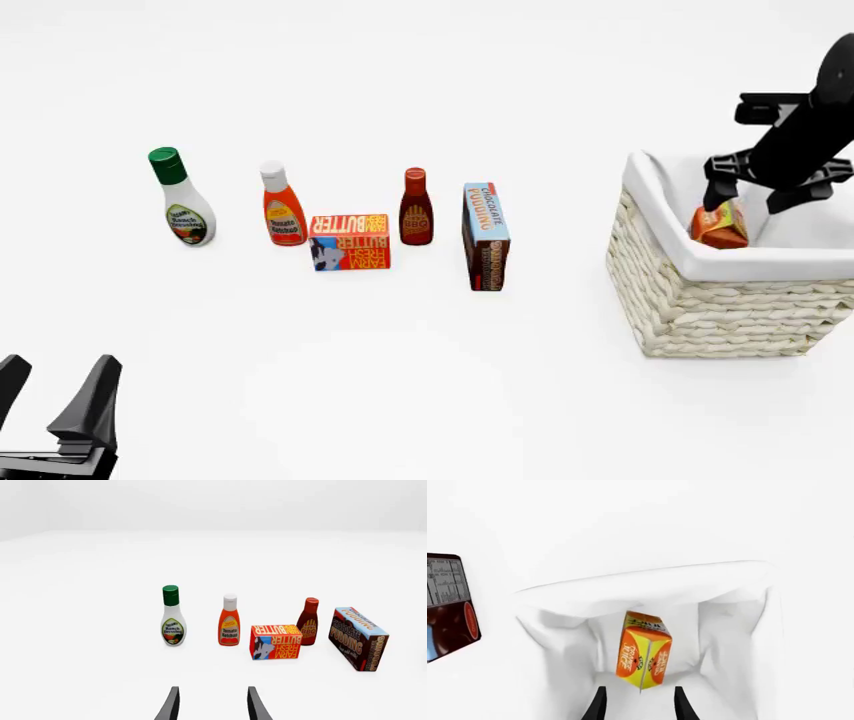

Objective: Pick the orange juice and place it in the basket.

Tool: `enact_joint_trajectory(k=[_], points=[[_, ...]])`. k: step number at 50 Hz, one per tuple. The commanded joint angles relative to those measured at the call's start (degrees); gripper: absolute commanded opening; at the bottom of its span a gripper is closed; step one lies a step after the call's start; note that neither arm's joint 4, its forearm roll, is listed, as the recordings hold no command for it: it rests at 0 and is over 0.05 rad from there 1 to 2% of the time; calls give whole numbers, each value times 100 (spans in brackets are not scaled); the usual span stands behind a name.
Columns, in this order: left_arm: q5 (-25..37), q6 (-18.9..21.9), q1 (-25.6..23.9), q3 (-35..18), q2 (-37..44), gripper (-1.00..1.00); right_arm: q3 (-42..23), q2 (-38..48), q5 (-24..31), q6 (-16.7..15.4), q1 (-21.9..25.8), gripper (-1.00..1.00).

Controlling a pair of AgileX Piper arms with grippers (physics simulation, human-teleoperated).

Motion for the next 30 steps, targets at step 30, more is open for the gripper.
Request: enact_joint_trajectory(k=[30], points=[[-2,3,1,6,-5,100,494,-1118,39,41,-17,100]])
